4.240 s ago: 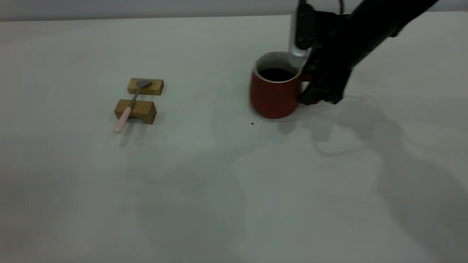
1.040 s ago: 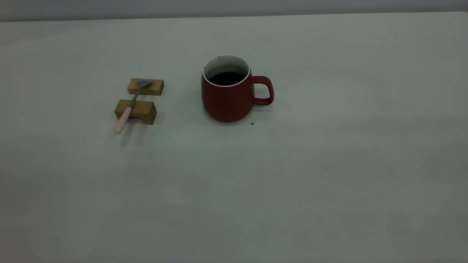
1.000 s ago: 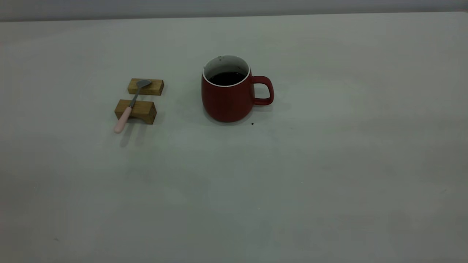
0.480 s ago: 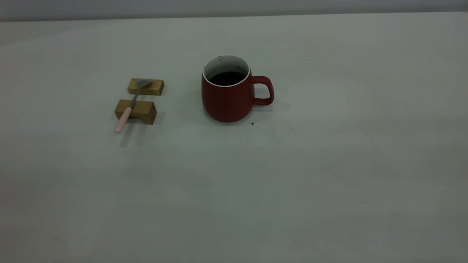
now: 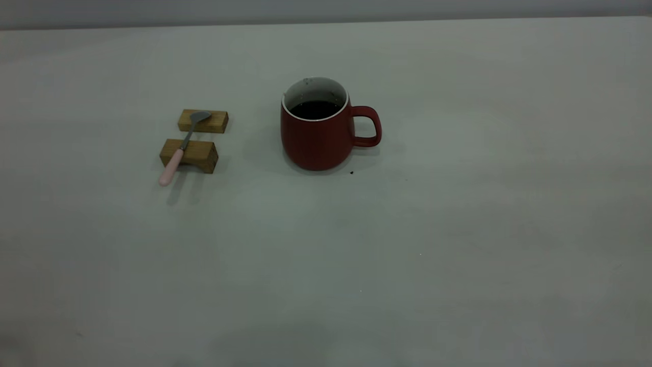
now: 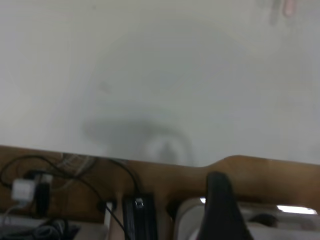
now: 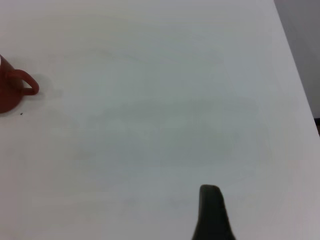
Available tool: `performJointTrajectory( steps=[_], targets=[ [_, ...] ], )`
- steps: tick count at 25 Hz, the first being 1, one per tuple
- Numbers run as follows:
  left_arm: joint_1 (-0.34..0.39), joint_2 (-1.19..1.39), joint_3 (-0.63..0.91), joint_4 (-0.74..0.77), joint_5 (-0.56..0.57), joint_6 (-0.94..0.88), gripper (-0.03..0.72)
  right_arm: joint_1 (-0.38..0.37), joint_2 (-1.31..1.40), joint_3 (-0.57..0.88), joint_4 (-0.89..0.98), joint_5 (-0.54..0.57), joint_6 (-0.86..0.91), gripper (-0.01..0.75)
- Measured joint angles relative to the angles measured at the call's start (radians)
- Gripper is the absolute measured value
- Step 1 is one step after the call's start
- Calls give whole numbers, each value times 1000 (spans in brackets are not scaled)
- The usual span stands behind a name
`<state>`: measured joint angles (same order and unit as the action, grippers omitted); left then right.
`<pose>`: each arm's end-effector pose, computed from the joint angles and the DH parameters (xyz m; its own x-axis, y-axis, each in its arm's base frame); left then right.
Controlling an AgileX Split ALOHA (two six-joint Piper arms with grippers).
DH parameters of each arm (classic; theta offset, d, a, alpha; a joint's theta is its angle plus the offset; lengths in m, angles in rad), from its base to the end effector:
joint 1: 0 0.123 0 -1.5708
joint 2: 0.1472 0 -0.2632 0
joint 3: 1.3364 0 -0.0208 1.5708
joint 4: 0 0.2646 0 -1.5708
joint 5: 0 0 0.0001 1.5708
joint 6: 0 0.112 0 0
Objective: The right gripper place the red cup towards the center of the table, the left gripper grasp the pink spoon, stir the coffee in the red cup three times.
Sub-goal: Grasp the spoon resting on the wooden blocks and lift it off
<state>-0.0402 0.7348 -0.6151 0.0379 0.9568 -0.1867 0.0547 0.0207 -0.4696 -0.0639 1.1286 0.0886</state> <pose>0.1593 -0.0029 0.2448 -0.8273 -0.1309 -0.5463 -0.1141 0.9914 -0.0647 0.0504 -0.0037 0.2576 -0.5563 0.0307 -0.8304 0.0273 0.9995 0.0186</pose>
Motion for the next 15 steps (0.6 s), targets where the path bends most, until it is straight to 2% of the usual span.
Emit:
performJointTrajectory(
  steps=[9,15],
  targets=[
    [-3,624,-152,-77,-276,71,550,0,0,0,0,0,0,582],
    [-61,958,-298,-79,-414,73,550,0,0,0,0,0,0,582]
  ],
)
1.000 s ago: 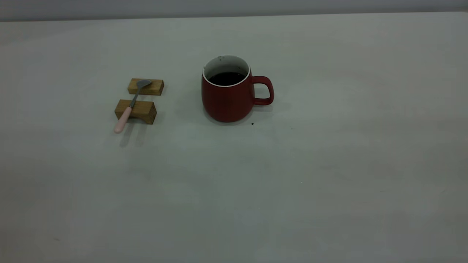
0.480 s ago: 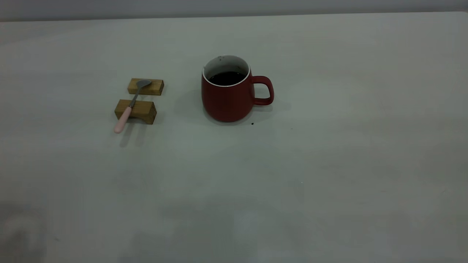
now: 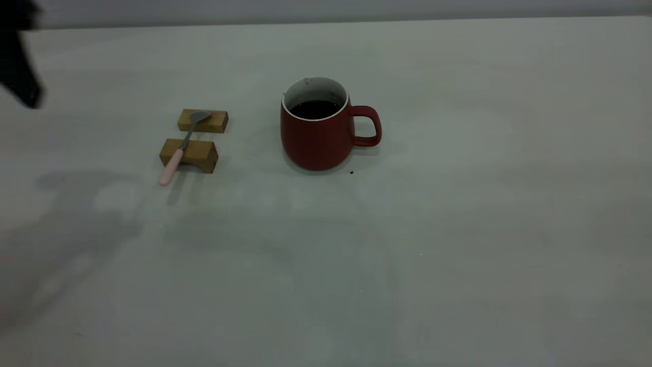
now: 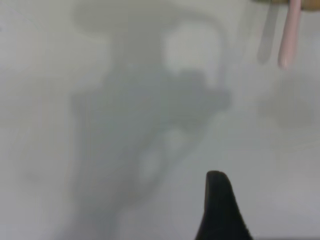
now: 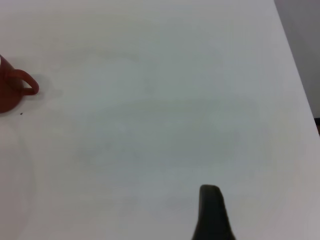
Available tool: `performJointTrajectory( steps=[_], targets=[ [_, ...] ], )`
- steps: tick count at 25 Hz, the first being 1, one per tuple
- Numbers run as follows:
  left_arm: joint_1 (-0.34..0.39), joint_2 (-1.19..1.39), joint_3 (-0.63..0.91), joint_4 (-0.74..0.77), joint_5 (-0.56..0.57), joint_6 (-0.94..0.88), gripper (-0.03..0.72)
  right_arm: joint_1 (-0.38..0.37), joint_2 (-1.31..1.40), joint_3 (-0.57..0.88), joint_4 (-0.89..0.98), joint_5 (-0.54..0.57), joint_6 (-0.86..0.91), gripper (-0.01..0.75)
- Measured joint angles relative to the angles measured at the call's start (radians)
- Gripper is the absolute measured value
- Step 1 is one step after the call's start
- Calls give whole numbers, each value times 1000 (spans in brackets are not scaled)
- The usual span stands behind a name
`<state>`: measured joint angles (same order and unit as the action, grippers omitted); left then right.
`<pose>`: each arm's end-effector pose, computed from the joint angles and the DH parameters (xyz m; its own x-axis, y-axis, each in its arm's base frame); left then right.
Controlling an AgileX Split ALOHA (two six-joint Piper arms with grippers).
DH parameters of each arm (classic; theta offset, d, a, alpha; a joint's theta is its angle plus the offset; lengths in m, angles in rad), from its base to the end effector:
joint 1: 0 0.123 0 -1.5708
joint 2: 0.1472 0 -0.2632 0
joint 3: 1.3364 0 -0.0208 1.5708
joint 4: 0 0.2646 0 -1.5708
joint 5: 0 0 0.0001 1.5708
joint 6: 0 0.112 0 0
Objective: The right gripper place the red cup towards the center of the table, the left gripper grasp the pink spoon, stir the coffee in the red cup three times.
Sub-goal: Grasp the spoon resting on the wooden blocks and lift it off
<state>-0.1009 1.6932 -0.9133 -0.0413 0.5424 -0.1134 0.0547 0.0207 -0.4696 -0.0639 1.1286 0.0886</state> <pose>0.3219 -0.0350 0.1180 -0.9448 -0.0533 -0.3232 -0.0327 0.9971 -0.0688 0.0504 -0.0037 0.2576 -0.5563 0.0307 -0.8304 0.0273 0.9995 0.0186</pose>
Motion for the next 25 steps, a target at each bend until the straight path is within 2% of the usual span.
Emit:
performJointTrajectory(
  steps=[9,15,25],
  targets=[
    [-112,366,-229,-22,-44,0,550,0,0,0,0,0,0,582],
    [-119,489,-326,-25,-39,0,550,0,0,0,0,0,0,582],
    [-119,602,-349,-51,-87,0,550,0,0,0,0,0,0,582]
  ],
)
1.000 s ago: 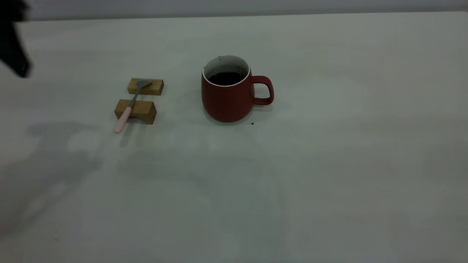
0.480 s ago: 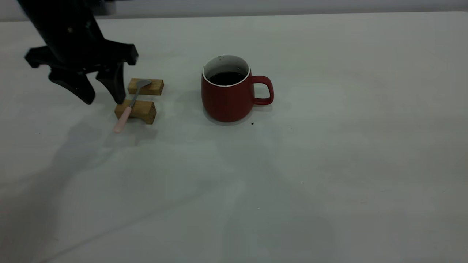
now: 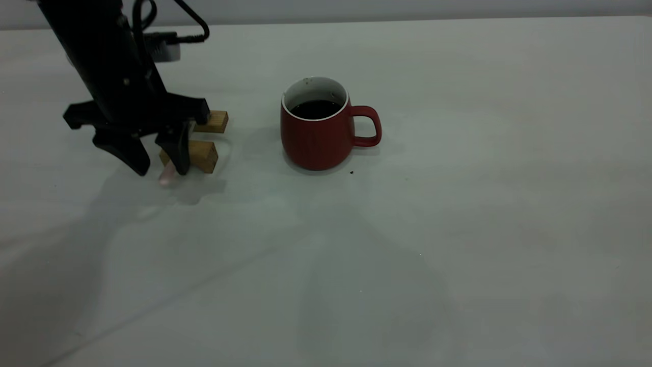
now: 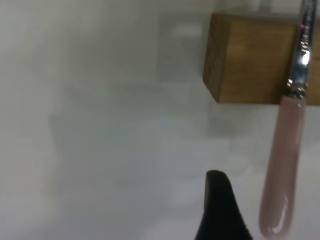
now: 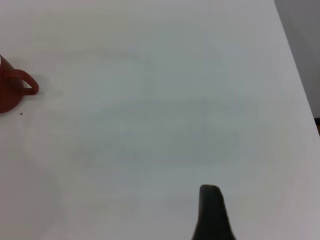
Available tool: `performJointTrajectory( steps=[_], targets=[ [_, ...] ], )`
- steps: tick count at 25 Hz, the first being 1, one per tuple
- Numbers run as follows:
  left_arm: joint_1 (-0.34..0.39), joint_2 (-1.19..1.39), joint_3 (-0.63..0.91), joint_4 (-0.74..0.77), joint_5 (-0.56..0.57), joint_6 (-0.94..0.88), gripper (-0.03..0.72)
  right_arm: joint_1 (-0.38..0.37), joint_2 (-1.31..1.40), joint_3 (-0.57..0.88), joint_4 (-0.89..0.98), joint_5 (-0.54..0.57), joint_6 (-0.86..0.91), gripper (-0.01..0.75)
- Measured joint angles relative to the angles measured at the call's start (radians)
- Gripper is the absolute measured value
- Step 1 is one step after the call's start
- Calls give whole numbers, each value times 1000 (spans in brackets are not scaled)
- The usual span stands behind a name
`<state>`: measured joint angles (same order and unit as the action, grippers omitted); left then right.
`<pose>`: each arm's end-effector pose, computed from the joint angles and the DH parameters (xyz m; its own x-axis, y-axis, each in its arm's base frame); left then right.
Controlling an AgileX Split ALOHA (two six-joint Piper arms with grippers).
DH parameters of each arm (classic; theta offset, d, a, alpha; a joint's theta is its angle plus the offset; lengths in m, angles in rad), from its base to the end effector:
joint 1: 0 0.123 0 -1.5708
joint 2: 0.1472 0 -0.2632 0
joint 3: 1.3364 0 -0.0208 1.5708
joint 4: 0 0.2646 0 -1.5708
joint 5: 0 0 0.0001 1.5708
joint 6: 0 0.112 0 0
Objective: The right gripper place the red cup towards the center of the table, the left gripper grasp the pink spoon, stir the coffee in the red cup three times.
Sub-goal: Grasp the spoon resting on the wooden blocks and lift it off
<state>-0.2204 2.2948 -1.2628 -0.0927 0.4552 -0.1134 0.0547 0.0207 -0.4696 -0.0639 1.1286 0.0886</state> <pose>0.3819 -0.0902 -0.0200 -0.9868 0.0210 -0.1605 0.0330 0.9968 -0.0729 0.0504 -0.0037 0.2576 -0.5563 0.0307 -0.8304 0.0273 0.9995 0.0186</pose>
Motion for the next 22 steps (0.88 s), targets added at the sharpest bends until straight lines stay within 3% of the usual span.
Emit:
performJointTrajectory(
  steps=[7,9,14,19,22],
  targets=[
    [0,41,0,-2,-31,-3,517,0,0,0,0,0,0,582],
    [0,41,0,-4,-35,-17,453,0,0,0,0,0,0,582],
    [0,40,0,-5,-41,-72,146,0,0,0,0,0,0,582],
    [0,-14,0,-56,16,-102,153,0,0,0,0,0,0,582],
    [0,-96,0,-214,72,-105,153,0,0,0,0,0,0,582]
  ],
)
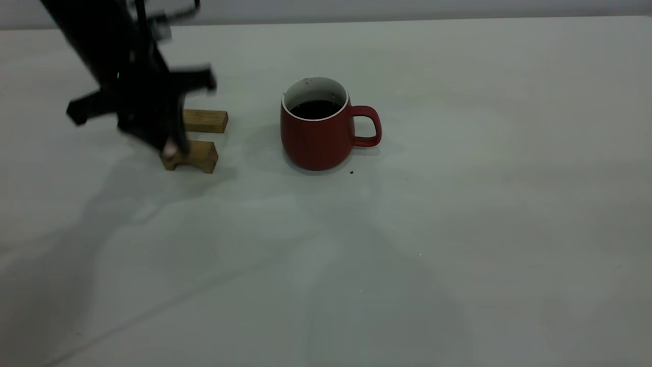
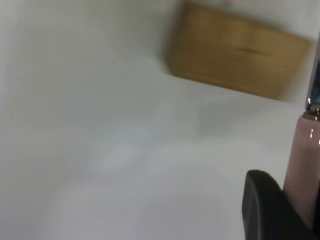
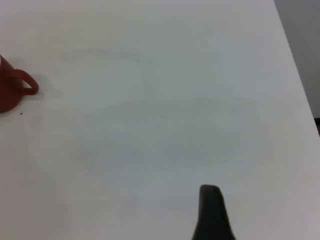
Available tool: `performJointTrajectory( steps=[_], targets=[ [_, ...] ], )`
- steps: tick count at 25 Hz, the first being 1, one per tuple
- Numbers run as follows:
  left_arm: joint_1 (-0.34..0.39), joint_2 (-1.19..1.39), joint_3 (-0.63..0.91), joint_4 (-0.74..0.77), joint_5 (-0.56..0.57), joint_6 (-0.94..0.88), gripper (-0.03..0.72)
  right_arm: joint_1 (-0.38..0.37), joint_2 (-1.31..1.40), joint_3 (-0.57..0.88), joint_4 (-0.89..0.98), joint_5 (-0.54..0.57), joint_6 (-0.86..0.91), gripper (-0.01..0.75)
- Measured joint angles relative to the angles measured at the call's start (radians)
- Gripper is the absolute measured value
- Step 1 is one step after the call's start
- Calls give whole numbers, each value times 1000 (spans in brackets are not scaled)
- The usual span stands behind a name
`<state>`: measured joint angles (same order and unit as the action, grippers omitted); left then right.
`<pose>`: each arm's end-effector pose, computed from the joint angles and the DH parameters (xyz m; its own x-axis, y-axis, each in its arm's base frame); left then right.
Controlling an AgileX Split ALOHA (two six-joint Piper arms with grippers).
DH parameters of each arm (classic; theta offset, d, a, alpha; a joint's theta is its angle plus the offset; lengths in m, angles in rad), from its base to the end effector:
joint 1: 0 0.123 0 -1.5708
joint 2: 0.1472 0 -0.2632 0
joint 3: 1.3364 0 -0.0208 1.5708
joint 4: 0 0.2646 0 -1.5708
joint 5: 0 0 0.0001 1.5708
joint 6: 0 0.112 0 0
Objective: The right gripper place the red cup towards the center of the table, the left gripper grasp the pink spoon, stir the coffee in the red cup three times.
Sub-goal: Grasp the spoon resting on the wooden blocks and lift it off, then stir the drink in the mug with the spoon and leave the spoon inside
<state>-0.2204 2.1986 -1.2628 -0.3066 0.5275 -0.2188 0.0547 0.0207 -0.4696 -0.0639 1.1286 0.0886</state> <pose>0.3849 -0.1037 0.0181 -0.9587 -0.2582 -0.1195 -0.2260 0.9463 -0.2310 0.0504 -0.0037 0.2576 -0.5563 0.0307 -0.8304 0.0273 0.9995 0.0186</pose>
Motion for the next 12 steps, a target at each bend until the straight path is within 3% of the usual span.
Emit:
performJointTrajectory(
  steps=[12],
  targets=[
    [0,-105,0,-1103,200,-10,153,0,0,0,0,0,0,582]
  ],
)
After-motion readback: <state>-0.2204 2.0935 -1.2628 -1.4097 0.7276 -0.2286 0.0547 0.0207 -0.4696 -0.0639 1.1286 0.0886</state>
